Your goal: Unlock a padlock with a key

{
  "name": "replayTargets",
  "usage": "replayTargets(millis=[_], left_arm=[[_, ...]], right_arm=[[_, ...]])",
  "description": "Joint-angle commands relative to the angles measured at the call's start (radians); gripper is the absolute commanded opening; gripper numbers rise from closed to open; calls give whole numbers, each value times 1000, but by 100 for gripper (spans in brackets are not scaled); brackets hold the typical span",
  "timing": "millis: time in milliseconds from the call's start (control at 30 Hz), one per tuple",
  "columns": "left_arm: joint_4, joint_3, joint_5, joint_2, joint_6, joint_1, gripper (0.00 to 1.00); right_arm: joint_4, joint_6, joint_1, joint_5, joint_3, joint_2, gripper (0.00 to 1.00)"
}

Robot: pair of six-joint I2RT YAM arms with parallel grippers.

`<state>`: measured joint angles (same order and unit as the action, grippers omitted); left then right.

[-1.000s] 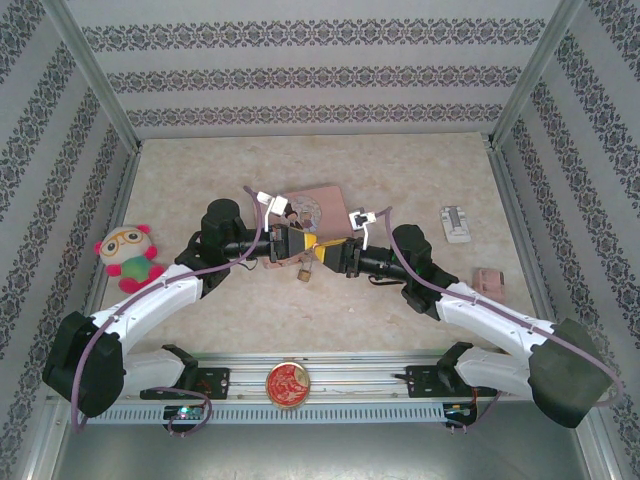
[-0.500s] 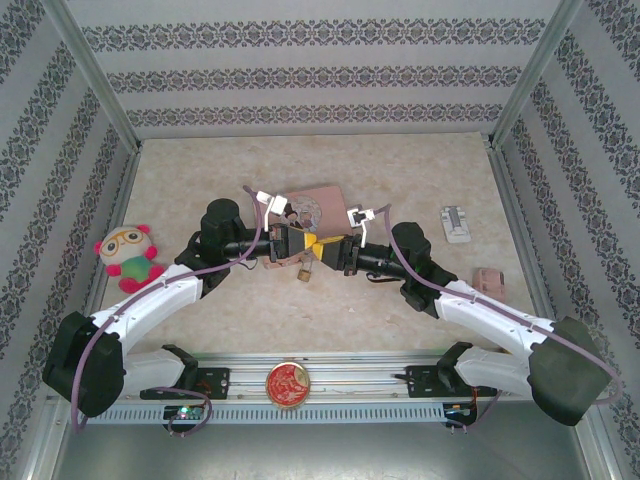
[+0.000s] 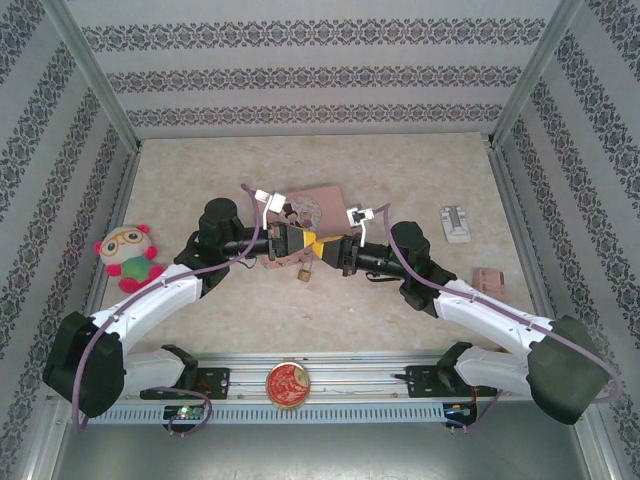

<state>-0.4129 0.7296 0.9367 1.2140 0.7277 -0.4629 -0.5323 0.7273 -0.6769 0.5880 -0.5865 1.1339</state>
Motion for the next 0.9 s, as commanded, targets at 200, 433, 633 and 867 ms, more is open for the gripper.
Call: replayTargets(millis=[200,433,633,867], left_arm=[[-110,-37,-54,-6,62,36,2],[-92,-72,-185,-81,90,52,57],[158,-82,-422,-203,8,50,79],[467,-102,-733,-298,-57,-28,99]], right_arm=[[-41,-8,-1,29,-12,-16,0],[26,19,24,-31,16,-41,0],[109,46,49,-92,61,-71,0],[409,28,52,-218,68,-145,0]])
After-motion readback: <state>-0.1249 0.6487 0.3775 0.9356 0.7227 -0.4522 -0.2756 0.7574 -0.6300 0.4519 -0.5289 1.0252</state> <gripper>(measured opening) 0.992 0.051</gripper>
